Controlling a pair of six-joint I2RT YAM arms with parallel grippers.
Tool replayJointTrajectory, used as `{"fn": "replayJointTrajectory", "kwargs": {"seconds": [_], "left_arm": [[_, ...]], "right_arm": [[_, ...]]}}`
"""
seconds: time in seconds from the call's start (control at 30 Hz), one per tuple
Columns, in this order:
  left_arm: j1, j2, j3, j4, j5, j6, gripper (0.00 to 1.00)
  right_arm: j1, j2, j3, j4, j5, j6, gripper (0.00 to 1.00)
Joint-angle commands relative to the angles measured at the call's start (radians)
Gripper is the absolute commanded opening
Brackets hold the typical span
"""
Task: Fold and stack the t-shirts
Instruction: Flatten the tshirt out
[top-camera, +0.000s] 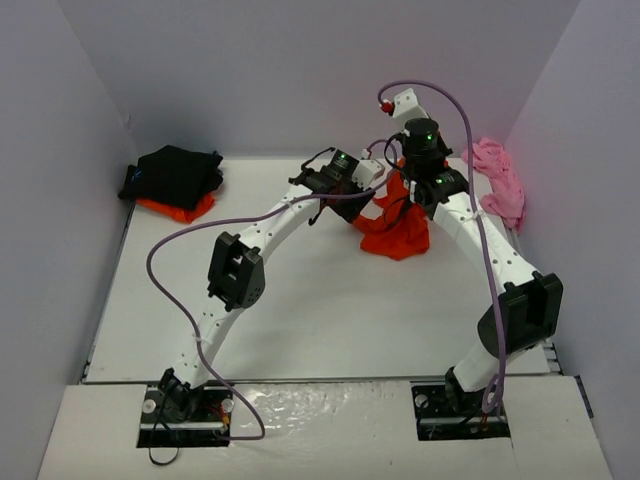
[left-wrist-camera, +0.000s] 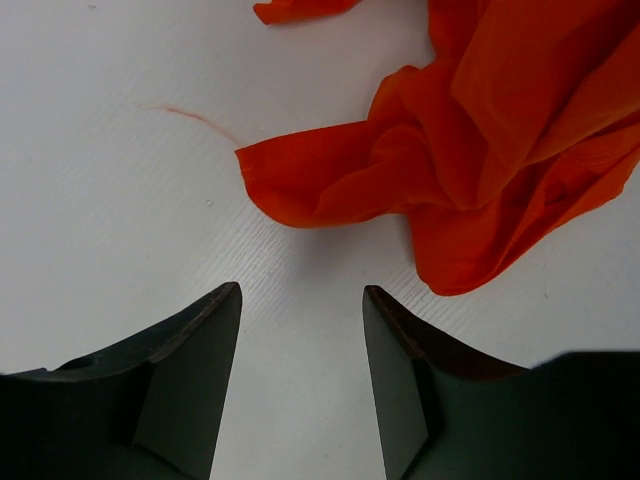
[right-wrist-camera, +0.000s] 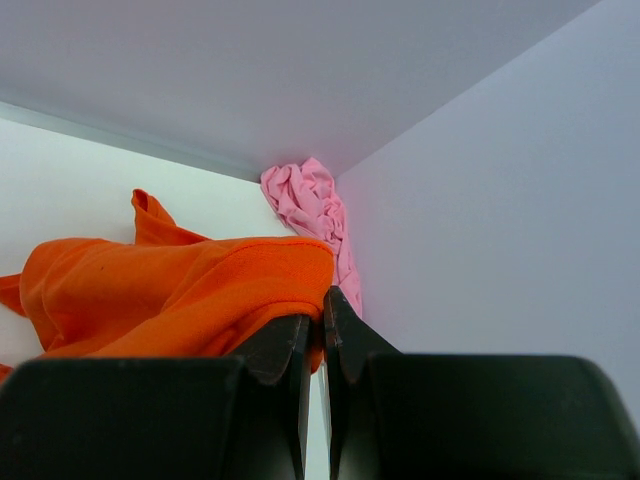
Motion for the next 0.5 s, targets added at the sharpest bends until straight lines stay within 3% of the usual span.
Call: {"fn": "replayJointTrajectory", "kwargs": {"seconds": [0.0,0.47], "left_arm": [[0.011,0.004,0.087,0.035,0.109,-0.049,0.46],[0.043,0.089,0.153,0.053,0.228,0.01,0.43]], "right_arm": [[-0.034,-0.073,0.033,0.06,0.01,0.028,0.0],[-0.08,-0.073,0.032,0.034,-0.008,0.041,0.0]]}}
